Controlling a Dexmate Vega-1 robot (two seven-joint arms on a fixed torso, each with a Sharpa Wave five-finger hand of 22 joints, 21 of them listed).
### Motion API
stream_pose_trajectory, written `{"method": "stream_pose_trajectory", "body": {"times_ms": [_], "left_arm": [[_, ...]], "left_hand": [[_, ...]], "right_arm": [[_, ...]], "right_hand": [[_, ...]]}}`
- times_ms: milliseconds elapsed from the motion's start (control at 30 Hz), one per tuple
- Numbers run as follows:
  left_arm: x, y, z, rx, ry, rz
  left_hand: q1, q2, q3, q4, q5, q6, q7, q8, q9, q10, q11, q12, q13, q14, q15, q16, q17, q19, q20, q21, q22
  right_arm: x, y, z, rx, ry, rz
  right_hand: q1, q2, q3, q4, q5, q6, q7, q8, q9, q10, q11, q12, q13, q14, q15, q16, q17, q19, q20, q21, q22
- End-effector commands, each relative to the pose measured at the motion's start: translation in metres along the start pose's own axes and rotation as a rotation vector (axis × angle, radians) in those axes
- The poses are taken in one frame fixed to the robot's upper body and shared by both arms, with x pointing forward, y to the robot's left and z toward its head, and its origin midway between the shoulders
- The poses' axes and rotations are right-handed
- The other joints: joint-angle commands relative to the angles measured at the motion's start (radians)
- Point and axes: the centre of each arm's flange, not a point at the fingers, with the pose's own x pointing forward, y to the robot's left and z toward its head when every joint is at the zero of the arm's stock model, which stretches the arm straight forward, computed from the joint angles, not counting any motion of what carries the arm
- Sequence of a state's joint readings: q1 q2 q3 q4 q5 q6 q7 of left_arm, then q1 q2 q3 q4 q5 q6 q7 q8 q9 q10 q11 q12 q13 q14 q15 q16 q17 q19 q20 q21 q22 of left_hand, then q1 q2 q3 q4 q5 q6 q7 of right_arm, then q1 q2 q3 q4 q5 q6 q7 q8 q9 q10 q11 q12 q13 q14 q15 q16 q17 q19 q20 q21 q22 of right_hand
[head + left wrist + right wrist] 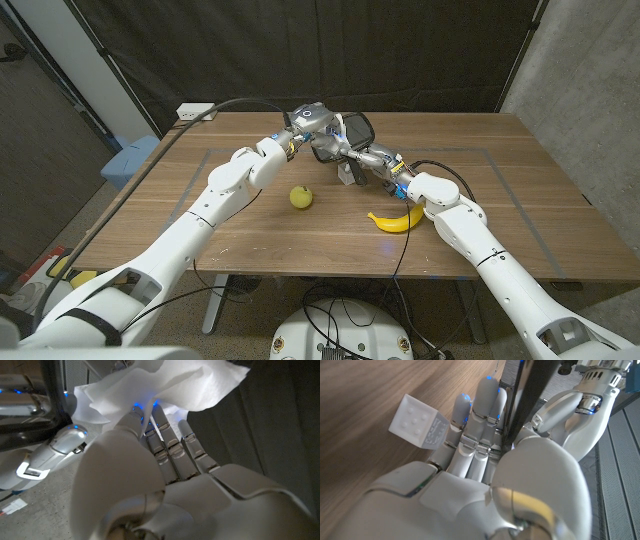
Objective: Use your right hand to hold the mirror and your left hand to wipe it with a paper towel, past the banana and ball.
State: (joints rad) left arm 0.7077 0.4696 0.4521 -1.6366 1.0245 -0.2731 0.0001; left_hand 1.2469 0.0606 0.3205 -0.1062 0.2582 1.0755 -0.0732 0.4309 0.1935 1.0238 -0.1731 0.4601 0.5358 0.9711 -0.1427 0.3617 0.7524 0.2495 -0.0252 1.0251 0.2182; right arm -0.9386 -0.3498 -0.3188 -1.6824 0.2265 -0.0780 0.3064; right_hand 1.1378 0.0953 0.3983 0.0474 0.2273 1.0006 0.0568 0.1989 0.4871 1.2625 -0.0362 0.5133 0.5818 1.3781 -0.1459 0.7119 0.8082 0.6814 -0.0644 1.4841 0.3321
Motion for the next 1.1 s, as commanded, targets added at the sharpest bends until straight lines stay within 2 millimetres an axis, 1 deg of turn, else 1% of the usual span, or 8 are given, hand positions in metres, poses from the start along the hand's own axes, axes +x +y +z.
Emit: {"method": "stream_pose_trajectory", "body": {"times_ms": [33,167,333,700,967,1100], "left_arm": [[-0.001,-0.004,0.006,-0.124,-0.111,-0.094],[-0.002,-0.002,0.004,-0.129,-0.109,-0.101],[-0.006,0.001,0.000,-0.105,-0.075,-0.067],[-0.027,0.013,-0.011,-0.030,0.079,0.194],[-0.040,0.025,-0.019,-0.017,0.192,0.325],[-0.049,0.027,-0.020,0.031,0.287,0.465]], "left_hand": [[-0.006,-0.003,0.005,0.003,-0.004,0.004,-0.004,-0.005,0.004,0.030,-0.026,-0.004,0.005,-0.005,-0.089,-0.003,0.003,-0.003,-0.004,0.005,-0.002],[-0.005,-0.002,0.006,0.003,-0.003,0.005,-0.006,-0.006,0.005,0.029,-0.026,-0.007,0.006,-0.005,-0.090,-0.004,0.004,-0.005,-0.005,0.005,-0.003],[-0.005,-0.003,0.007,0.003,-0.003,0.005,-0.006,-0.007,0.005,0.031,-0.026,-0.008,0.007,-0.005,-0.090,-0.005,0.005,-0.007,-0.005,0.005,-0.005],[-0.006,-0.003,0.008,0.003,-0.002,0.006,-0.005,-0.010,0.005,0.038,-0.027,-0.012,0.011,-0.003,-0.090,-0.007,0.009,-0.004,-0.002,0.009,-0.008],[-0.006,-0.003,0.009,0.004,-0.002,0.006,-0.005,-0.012,0.006,0.042,-0.027,-0.015,0.014,0.004,-0.090,-0.007,0.012,-0.002,0.001,0.011,-0.011],[-0.005,-0.004,0.010,0.003,-0.002,0.006,-0.006,-0.012,0.007,0.044,-0.027,-0.017,0.015,0.005,-0.091,-0.007,0.013,0.000,0.001,0.013,-0.011]], "right_arm": [[-0.001,0.003,0.002,-0.002,-0.008,-0.001],[-0.001,0.004,0.003,-0.006,-0.010,-0.002],[-0.001,0.005,0.004,-0.004,-0.011,-0.005],[-0.001,0.004,0.003,-0.003,-0.005,-0.012],[-0.003,-0.002,0.001,0.006,0.003,-0.030],[-0.004,-0.004,0.001,0.009,0.004,-0.036]], "right_hand": [[0.094,0.084,0.002,0.003,0.001,0.027,-0.033,0.001,0.000,0.040,-0.036,-0.004,0.003,-0.085,-0.083,0.004,0.002,-0.007,-0.144,0.010,-0.002],[0.094,0.084,0.002,0.004,0.001,0.028,-0.032,0.002,0.000,0.041,-0.035,-0.005,0.002,-0.085,-0.083,0.004,0.002,-0.007,-0.144,0.012,-0.004],[0.095,0.084,0.002,0.004,0.002,0.027,-0.032,0.001,-0.001,0.041,-0.037,-0.005,0.003,-0.085,-0.083,0.004,0.003,-0.008,-0.144,0.014,-0.008],[0.097,0.085,0.002,0.005,0.002,0.027,-0.032,0.002,0.001,0.042,-0.036,-0.007,0.002,-0.085,-0.083,0.004,0.003,-0.009,-0.145,0.018,-0.015],[0.098,0.084,0.001,0.005,0.002,0.028,-0.031,0.001,-0.001,0.041,-0.036,-0.006,0.004,-0.082,-0.084,0.006,0.004,-0.009,-0.145,0.022,-0.021],[0.098,0.084,0.000,0.006,0.002,0.028,-0.032,0.001,0.000,0.040,-0.037,-0.007,0.004,-0.083,-0.083,0.006,0.004,-0.010,-0.144,0.023,-0.025]]}}
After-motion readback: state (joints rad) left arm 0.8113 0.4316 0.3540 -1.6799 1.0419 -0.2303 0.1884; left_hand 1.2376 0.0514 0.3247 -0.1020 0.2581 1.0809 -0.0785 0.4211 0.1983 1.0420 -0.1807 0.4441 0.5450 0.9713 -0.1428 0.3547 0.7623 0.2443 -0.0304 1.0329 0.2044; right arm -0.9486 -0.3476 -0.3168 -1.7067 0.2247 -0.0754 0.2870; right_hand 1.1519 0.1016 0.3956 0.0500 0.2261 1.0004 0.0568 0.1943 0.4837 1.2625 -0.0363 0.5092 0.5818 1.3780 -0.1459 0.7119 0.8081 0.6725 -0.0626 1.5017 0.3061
